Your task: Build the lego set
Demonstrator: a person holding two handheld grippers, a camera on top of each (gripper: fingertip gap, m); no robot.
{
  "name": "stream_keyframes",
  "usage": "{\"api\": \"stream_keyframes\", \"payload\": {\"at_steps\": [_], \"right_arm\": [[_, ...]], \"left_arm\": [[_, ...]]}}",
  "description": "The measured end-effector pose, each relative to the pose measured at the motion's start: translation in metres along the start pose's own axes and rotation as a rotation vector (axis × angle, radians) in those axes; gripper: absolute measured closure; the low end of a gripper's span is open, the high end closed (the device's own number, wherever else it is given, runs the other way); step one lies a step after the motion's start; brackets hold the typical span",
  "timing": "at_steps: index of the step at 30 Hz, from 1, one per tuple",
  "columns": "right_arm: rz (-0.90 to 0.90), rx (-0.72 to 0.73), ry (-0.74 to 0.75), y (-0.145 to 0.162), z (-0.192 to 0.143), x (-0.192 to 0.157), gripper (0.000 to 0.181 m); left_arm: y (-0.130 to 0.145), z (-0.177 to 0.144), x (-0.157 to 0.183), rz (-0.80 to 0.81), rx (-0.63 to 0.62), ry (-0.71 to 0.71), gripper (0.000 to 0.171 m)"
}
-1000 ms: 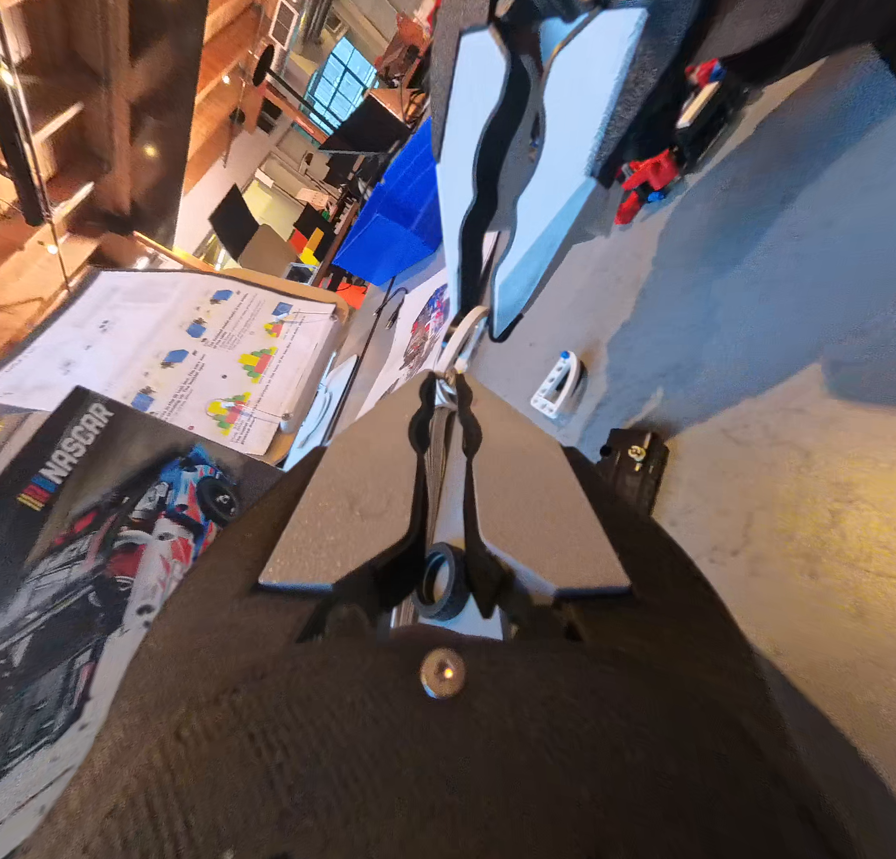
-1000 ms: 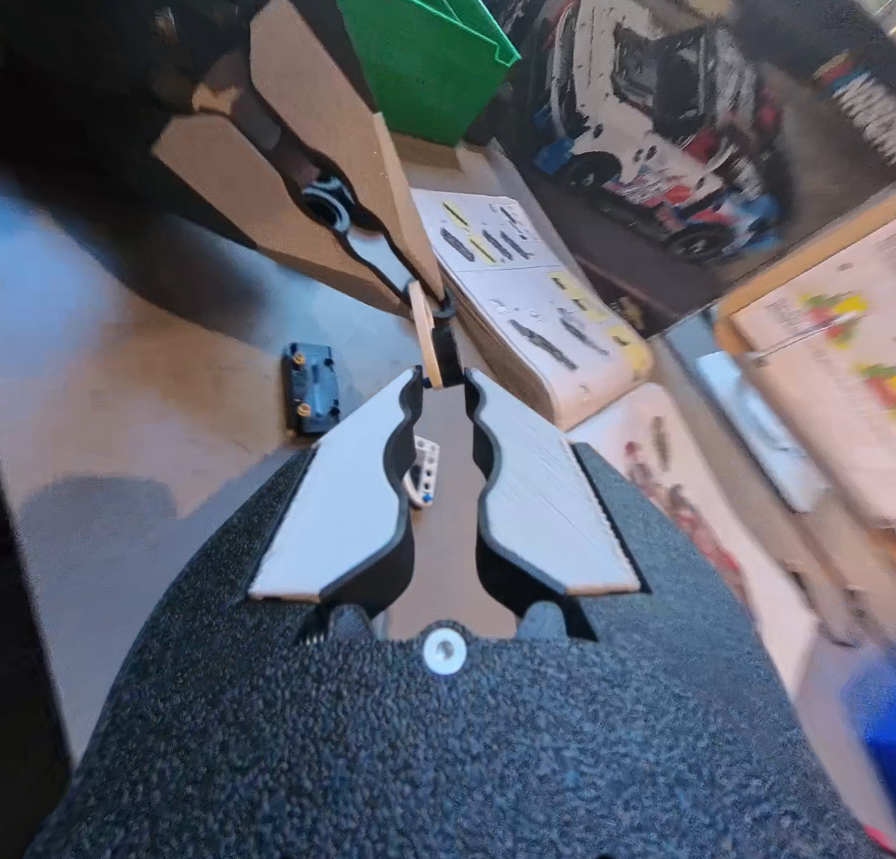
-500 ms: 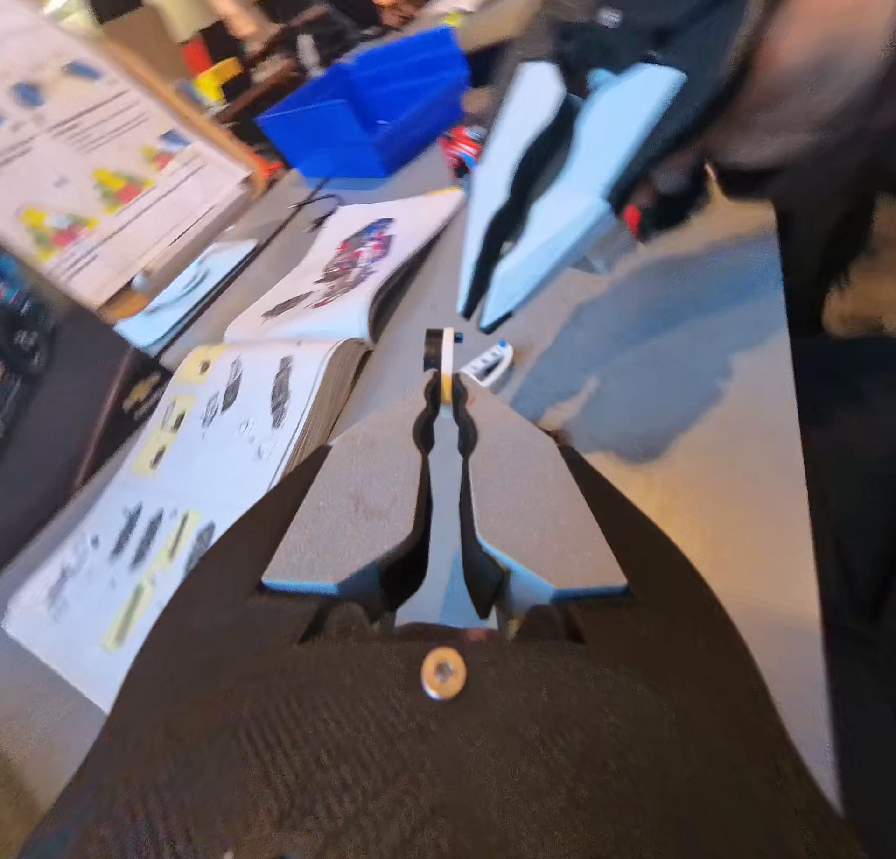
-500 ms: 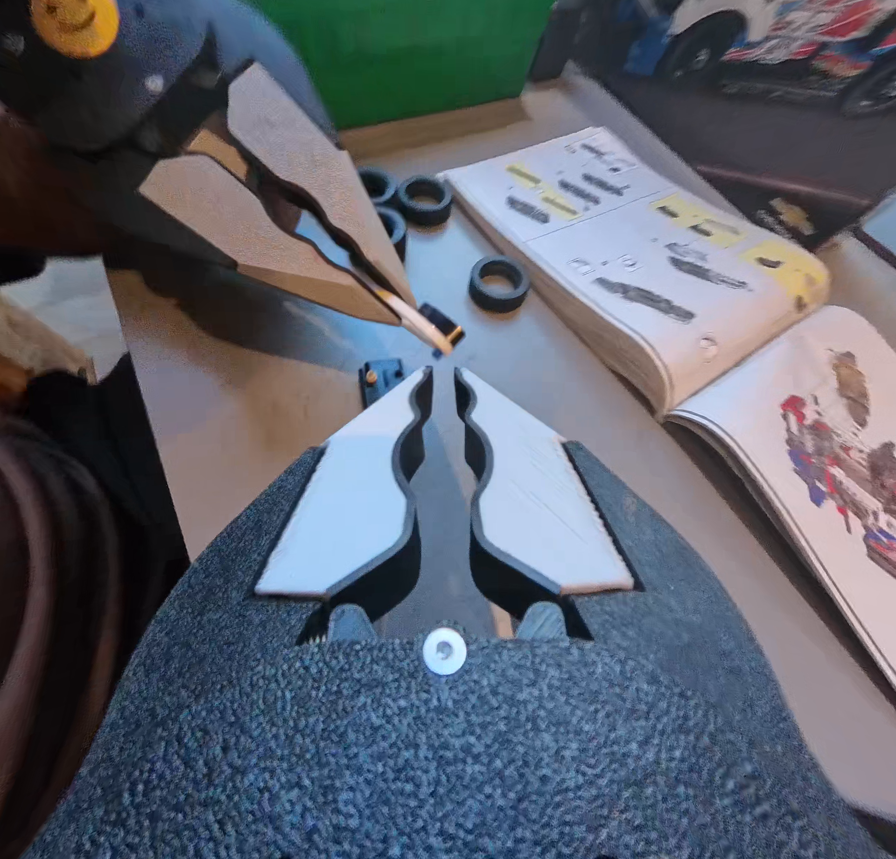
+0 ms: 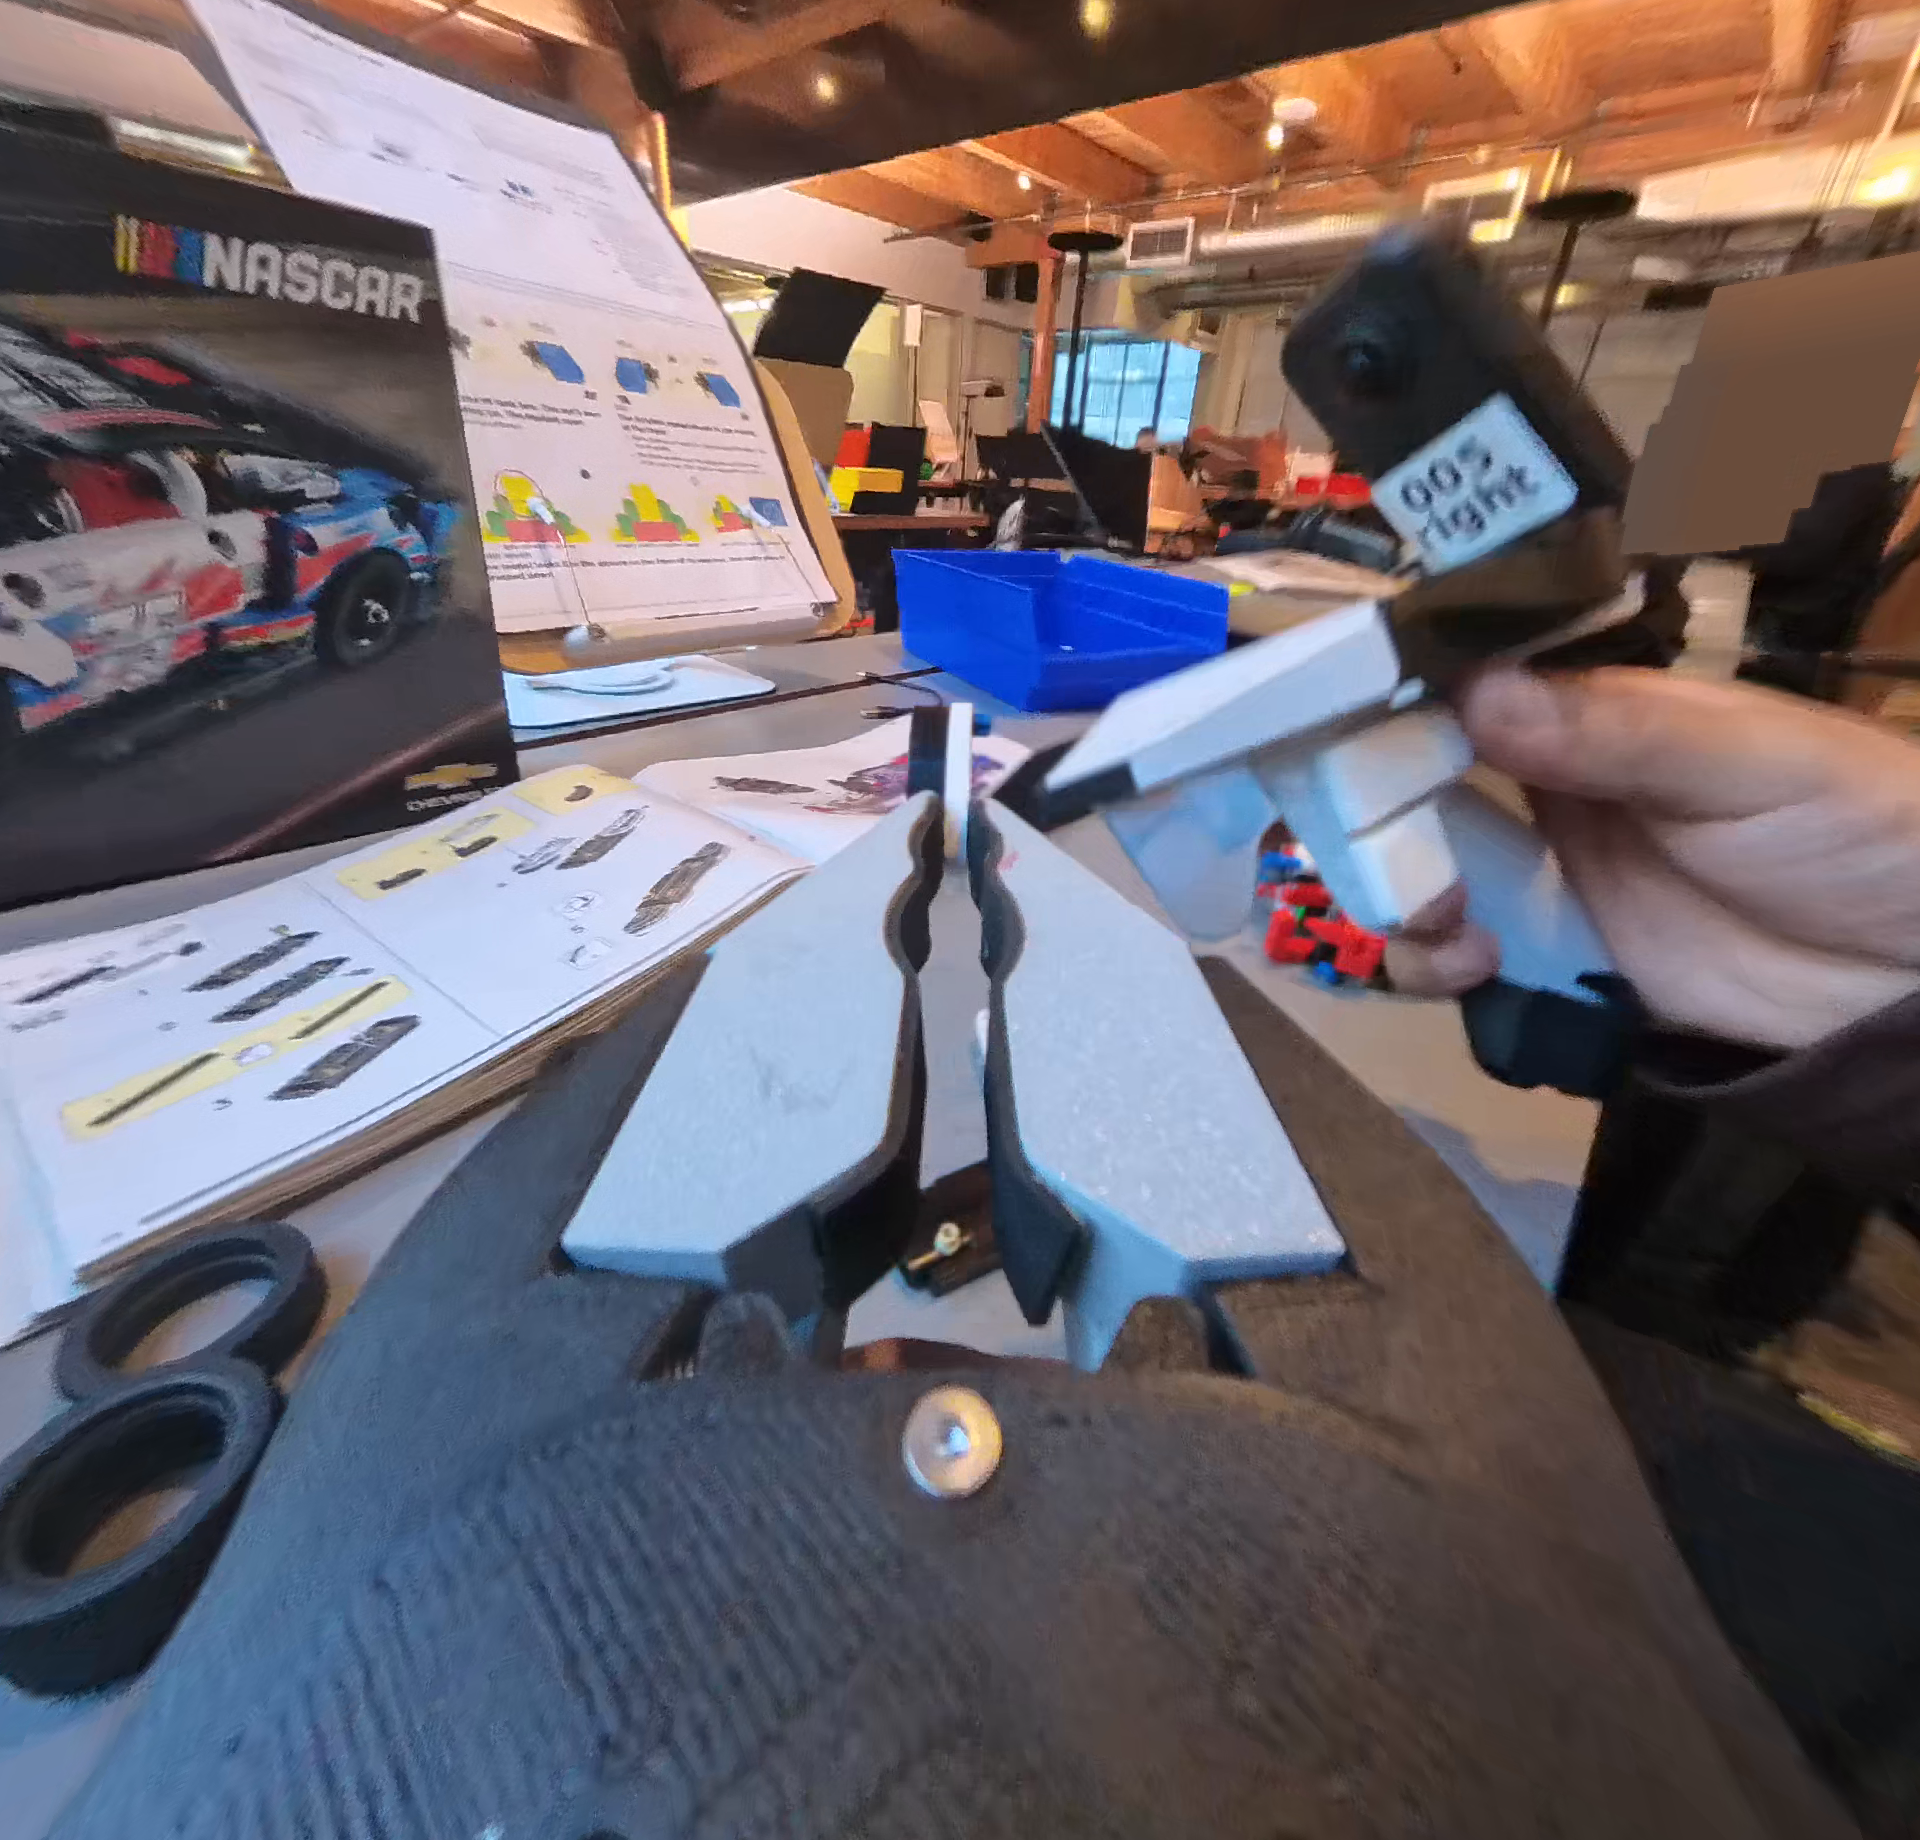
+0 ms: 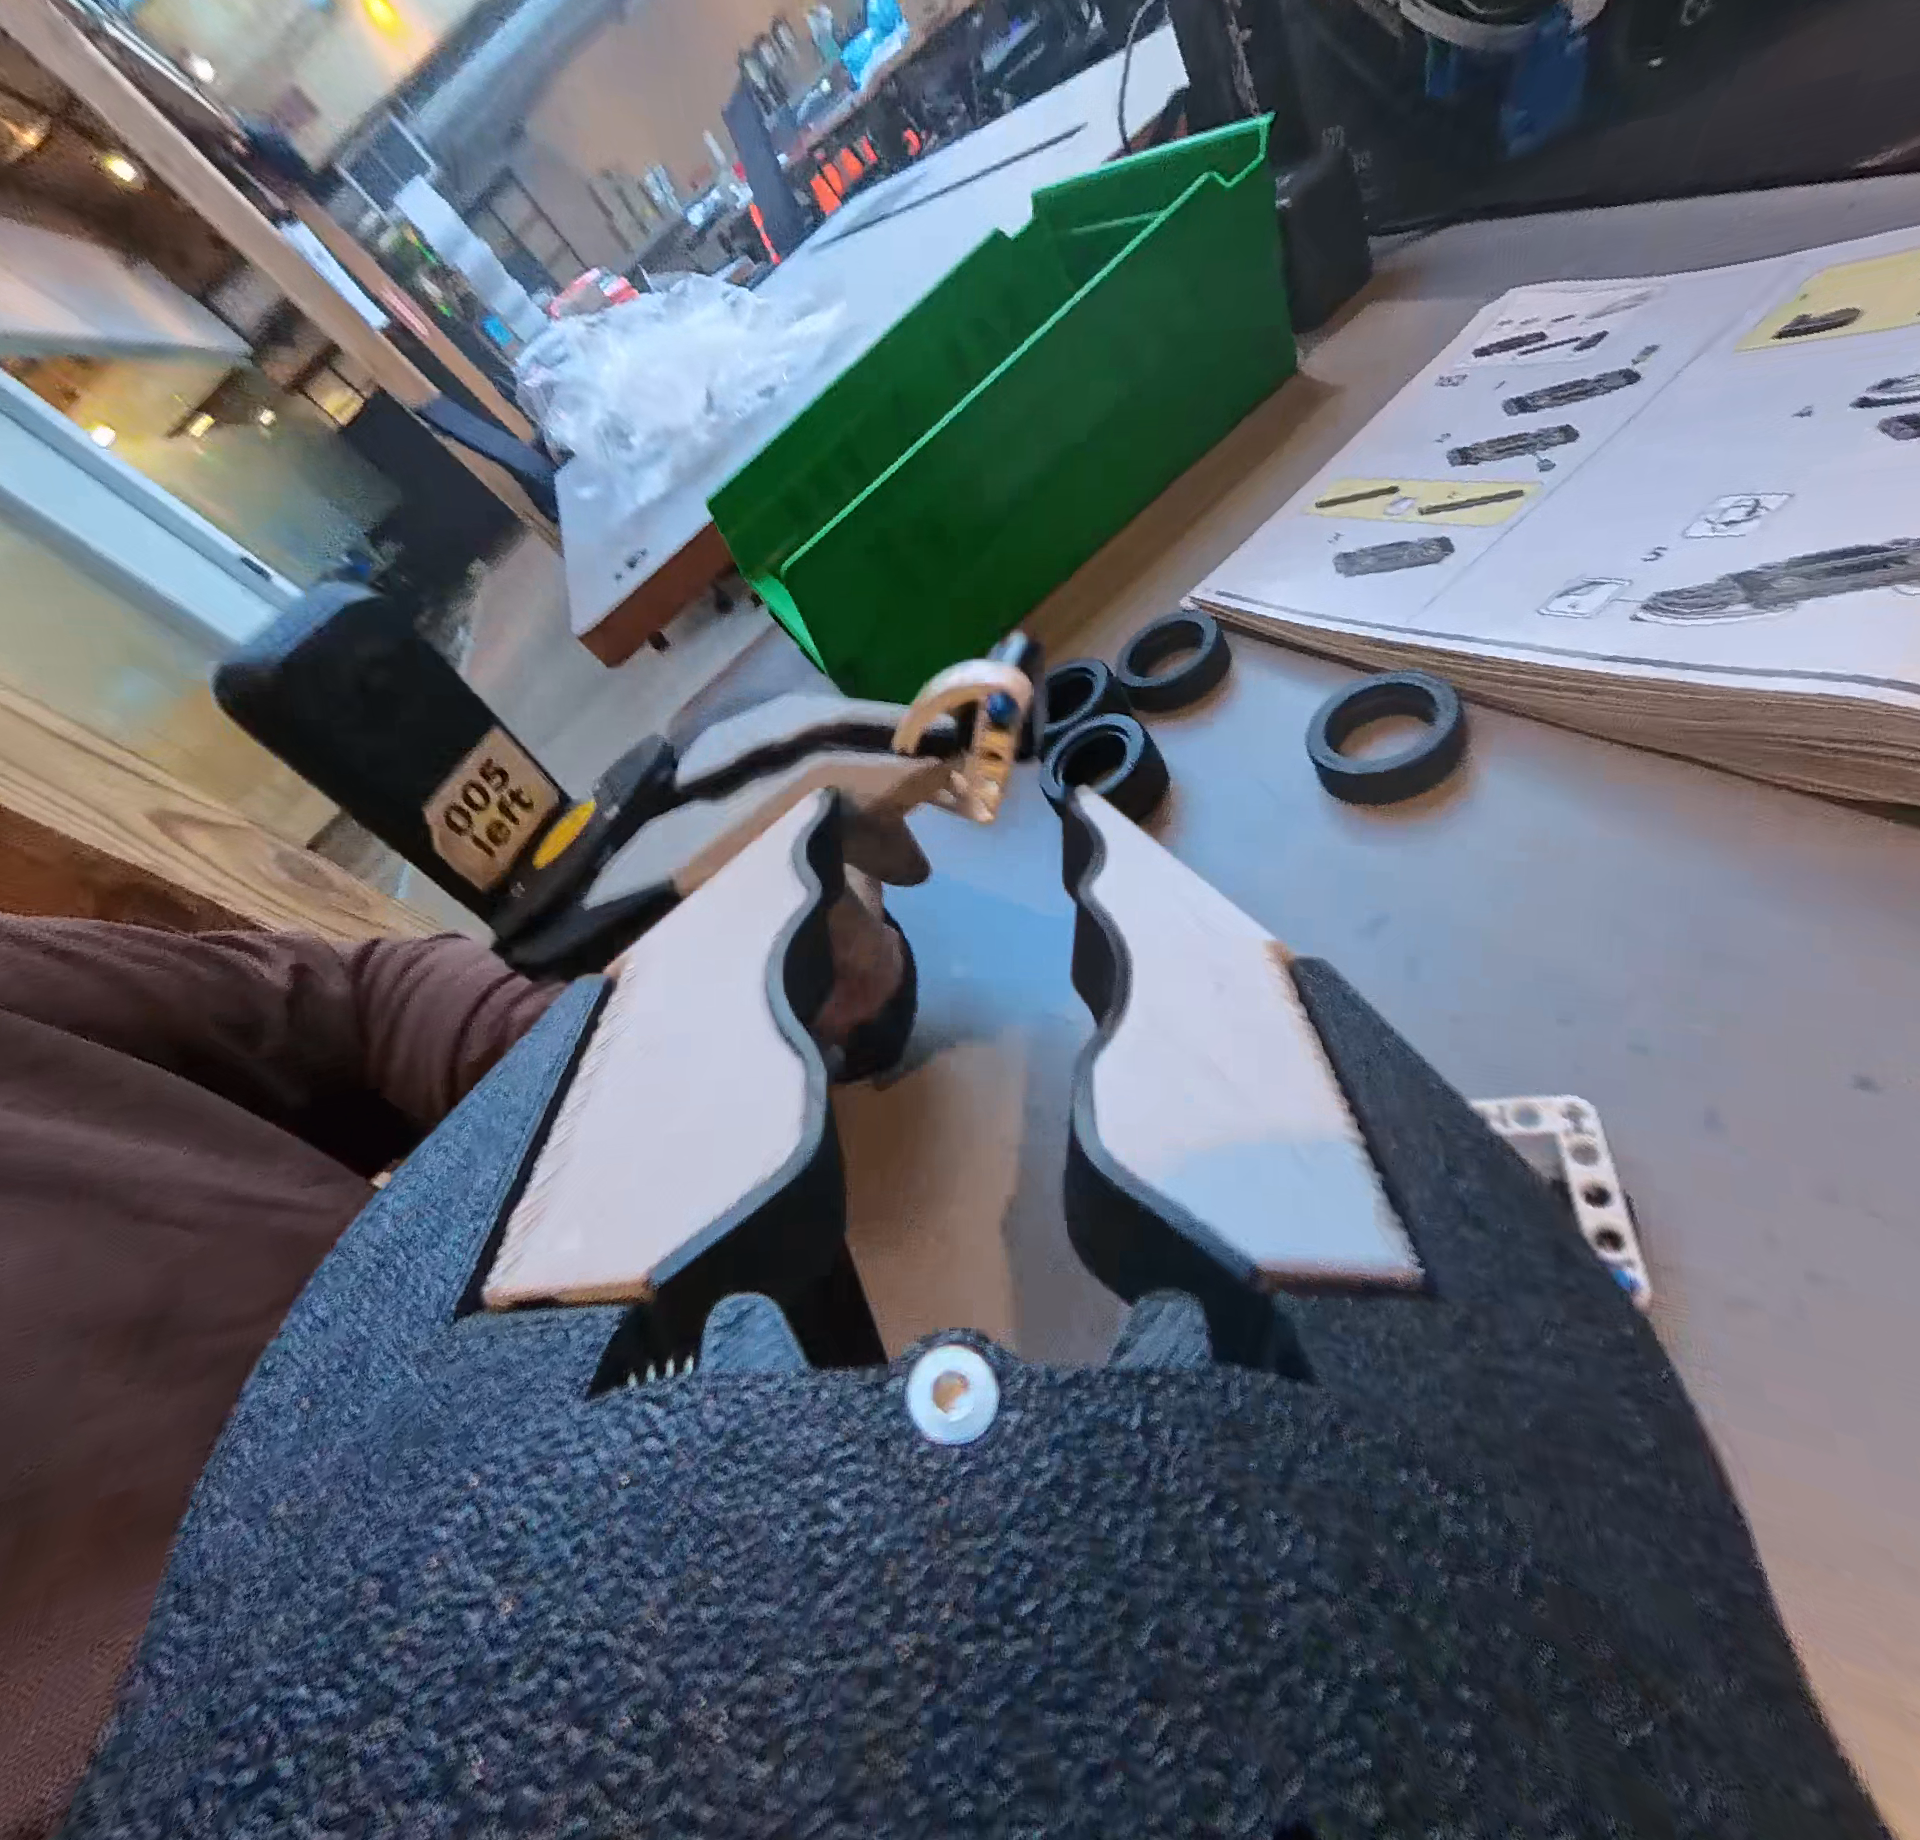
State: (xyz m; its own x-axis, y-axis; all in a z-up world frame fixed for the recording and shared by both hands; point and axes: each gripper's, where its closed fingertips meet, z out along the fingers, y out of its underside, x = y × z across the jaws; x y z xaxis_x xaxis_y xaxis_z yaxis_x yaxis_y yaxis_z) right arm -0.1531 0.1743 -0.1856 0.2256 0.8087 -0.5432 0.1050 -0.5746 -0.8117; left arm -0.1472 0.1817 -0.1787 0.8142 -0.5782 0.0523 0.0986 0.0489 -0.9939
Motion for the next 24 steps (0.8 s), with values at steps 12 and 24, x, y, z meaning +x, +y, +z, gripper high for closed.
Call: {"api": "stream_keyframes", "payload": {"at_steps": [12,24], "right_arm": [[0.084,0.072,-0.07,-0.003,0.004,-0.007,0.157],[-0.762,-0.859,0.238,0.043,0.043,0.072,0.156]], "left_arm": [[0.003,-0.01,0.016,0.28,-0.042,-0.007,0.166],[0.026,-0.057,-0.019,0.387,-0.212,-0.005,0.151]]}}
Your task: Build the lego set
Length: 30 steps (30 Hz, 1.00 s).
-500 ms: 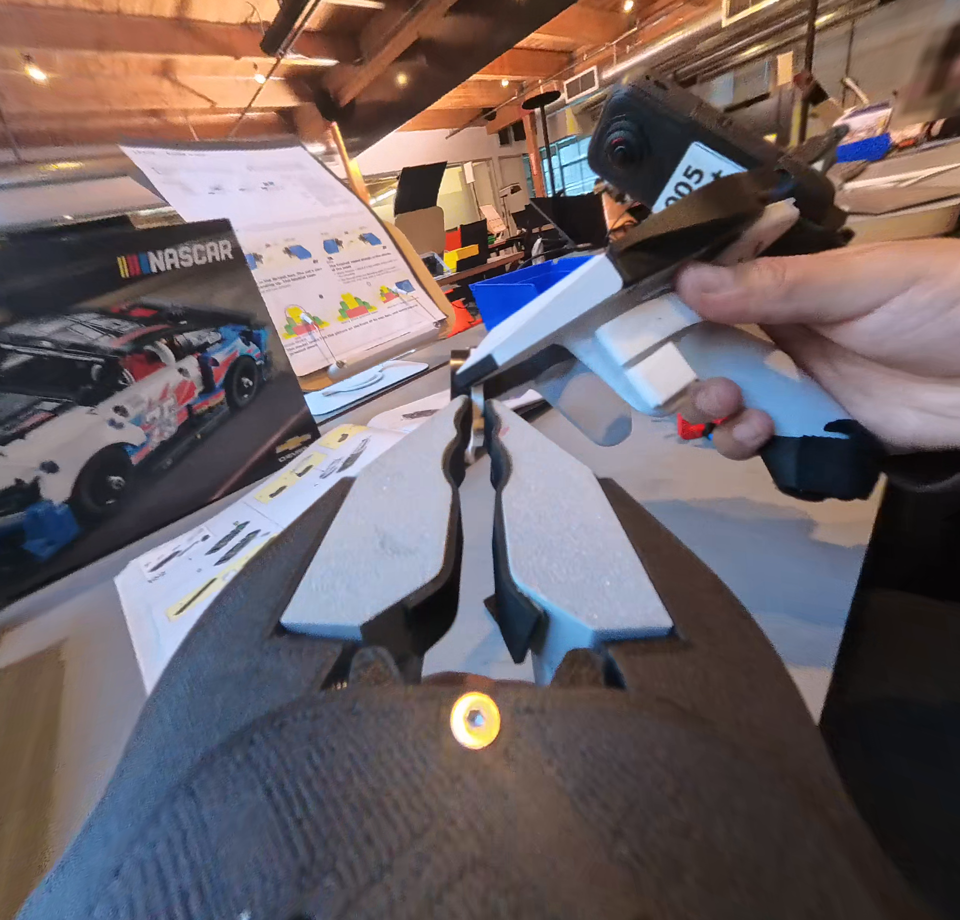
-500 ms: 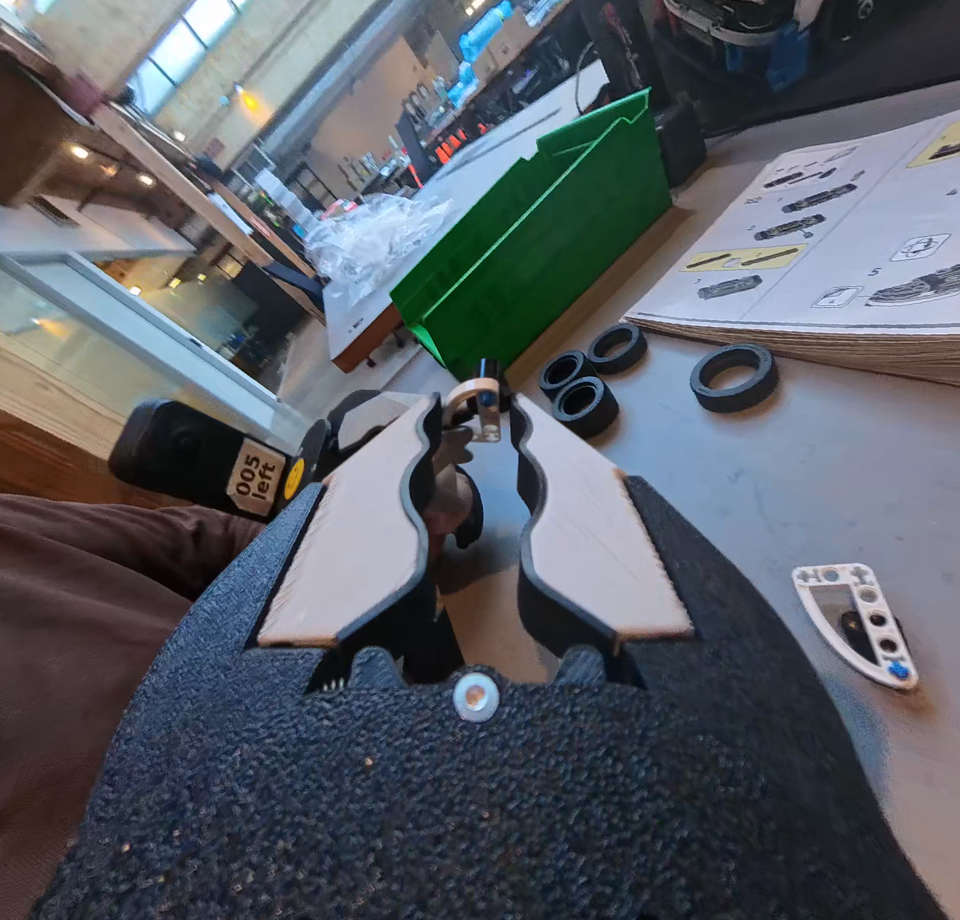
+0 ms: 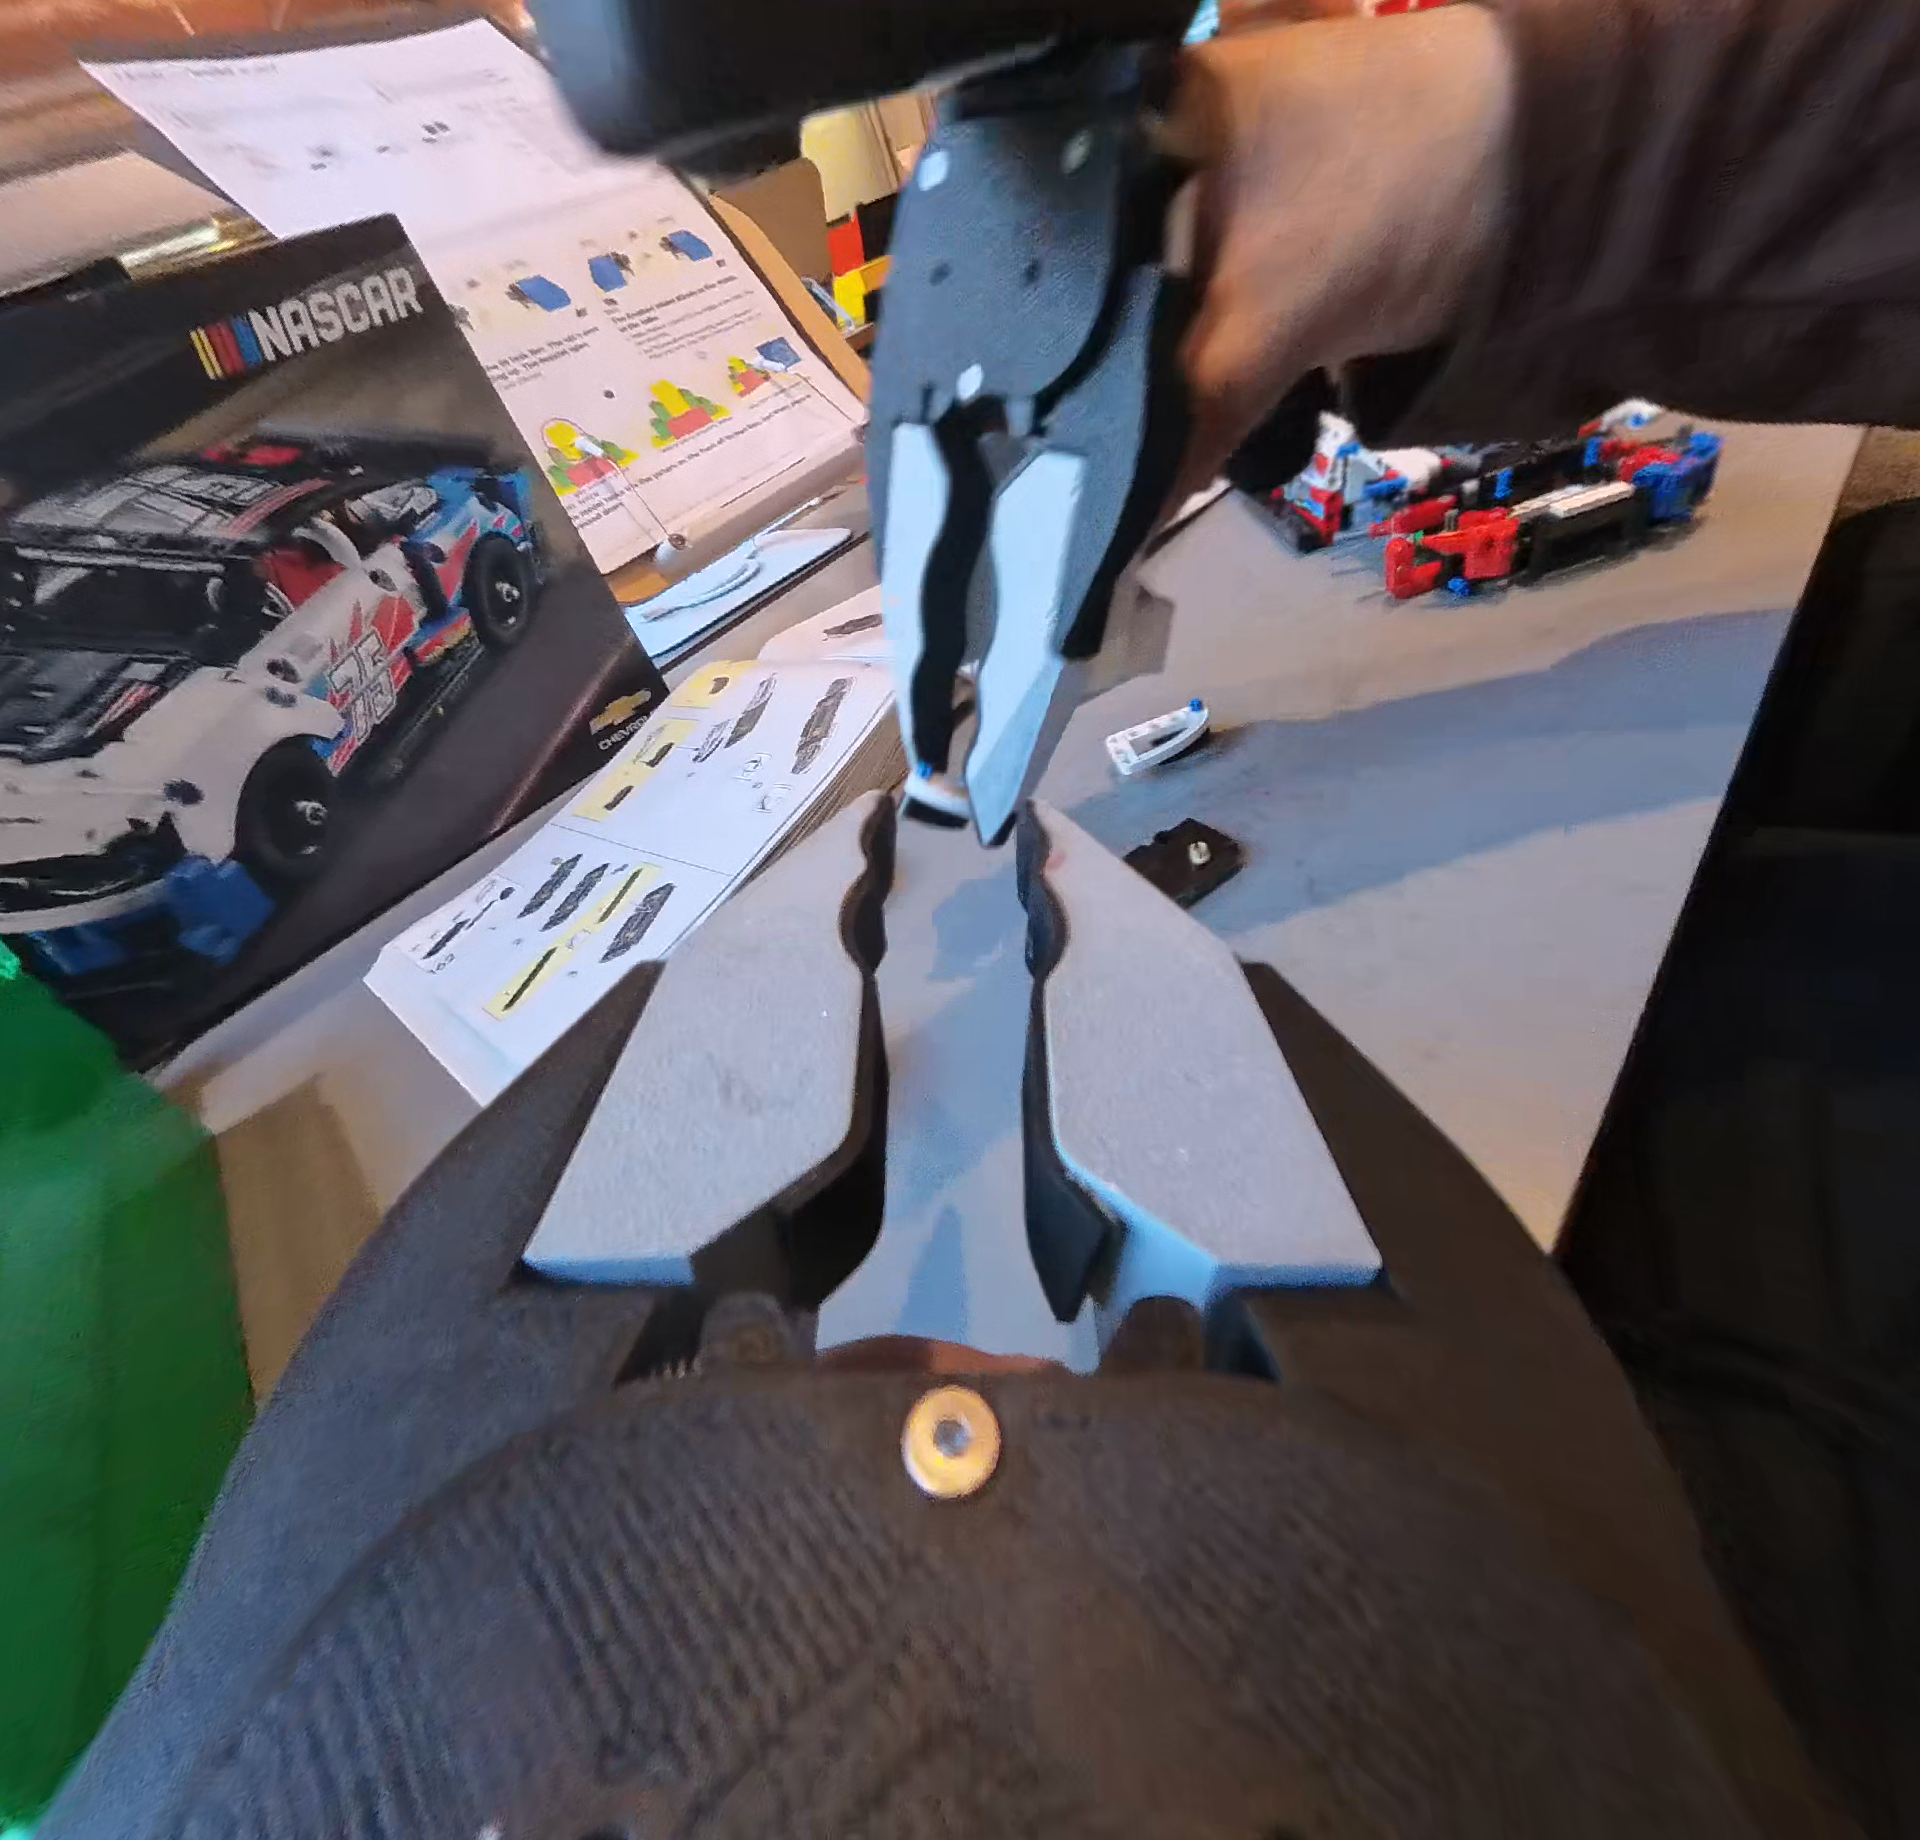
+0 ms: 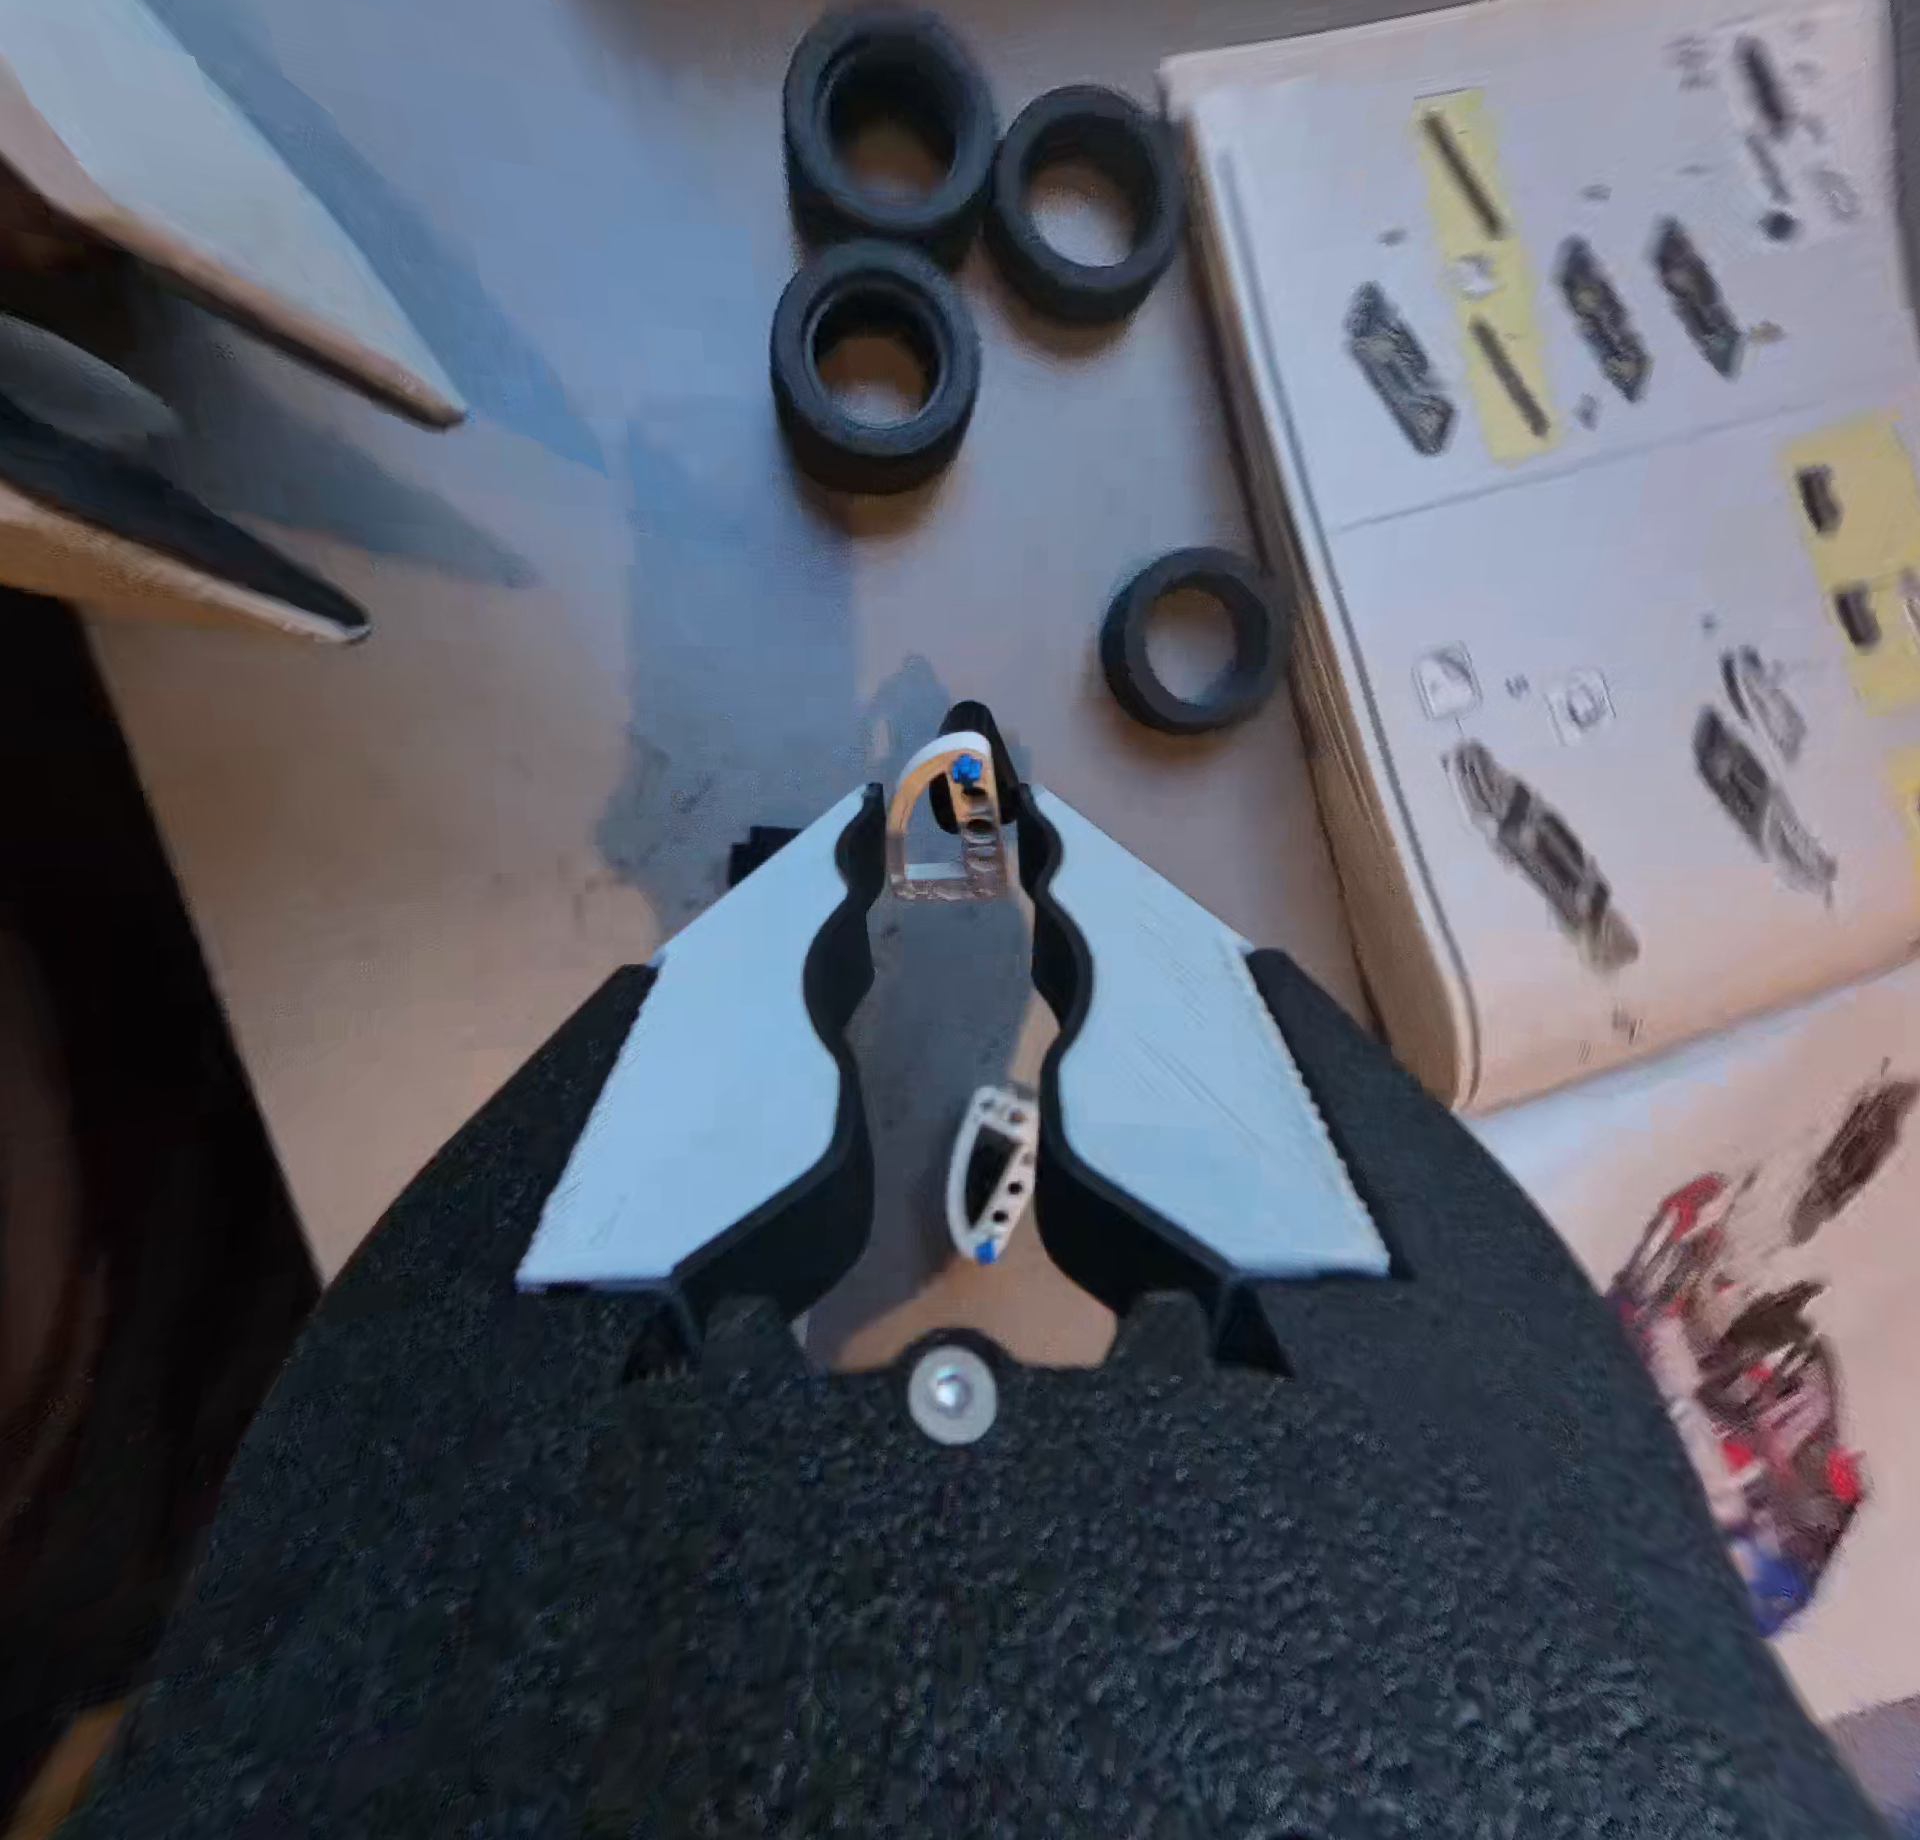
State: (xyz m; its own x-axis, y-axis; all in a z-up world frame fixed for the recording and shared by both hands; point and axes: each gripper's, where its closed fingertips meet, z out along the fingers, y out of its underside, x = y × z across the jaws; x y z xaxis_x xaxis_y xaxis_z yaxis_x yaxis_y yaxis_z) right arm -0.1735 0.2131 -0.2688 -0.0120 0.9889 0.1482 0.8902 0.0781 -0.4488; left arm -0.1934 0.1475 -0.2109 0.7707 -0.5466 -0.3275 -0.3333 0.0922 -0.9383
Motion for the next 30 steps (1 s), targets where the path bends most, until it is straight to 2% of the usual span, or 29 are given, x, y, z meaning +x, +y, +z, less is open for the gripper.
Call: {"api": "stream_keyframes", "payload": {"at_steps": [3,7,10,17,21,25,27,30], "right_arm": [[-0.083,-0.131,-0.089,-0.002,0.02,-0.002,0.156],[-0.236,-0.196,-0.166,-0.002,0.036,-0.016,0.156],[-0.379,-0.198,-0.175,-0.002,0.041,-0.023,0.156],[-0.422,-0.169,-0.187,-0.005,0.033,-0.021,0.152],[-0.257,-0.119,-0.071,0.004,0.005,-0.001,0.148],[0.102,-0.023,0.067,0.041,-0.033,0.023,0.148],[0.252,-0.012,0.077,0.064,-0.034,0.019,0.137],[0.276,-0.046,0.078,0.092,-0.02,0.007,0.133]], "left_arm": [[0.004,0.003,0.0,-0.009,-0.012,0.014,0.148],[0.006,-0.001,-0.011,0.003,-0.007,-0.015,0.149],[0.007,-0.002,-0.019,-0.055,-0.01,-0.021,0.149],[0.01,-0.001,-0.025,-0.122,-0.013,-0.006,0.147],[0.01,-0.001,-0.026,-0.128,-0.011,-0.007,0.147],[0.011,0.001,-0.024,-0.12,-0.025,0.004,0.145],[0.013,0.003,-0.021,-0.119,-0.038,0.017,0.144],[0.013,0.008,-0.017,-0.139,-0.046,0.051,0.142]]}}
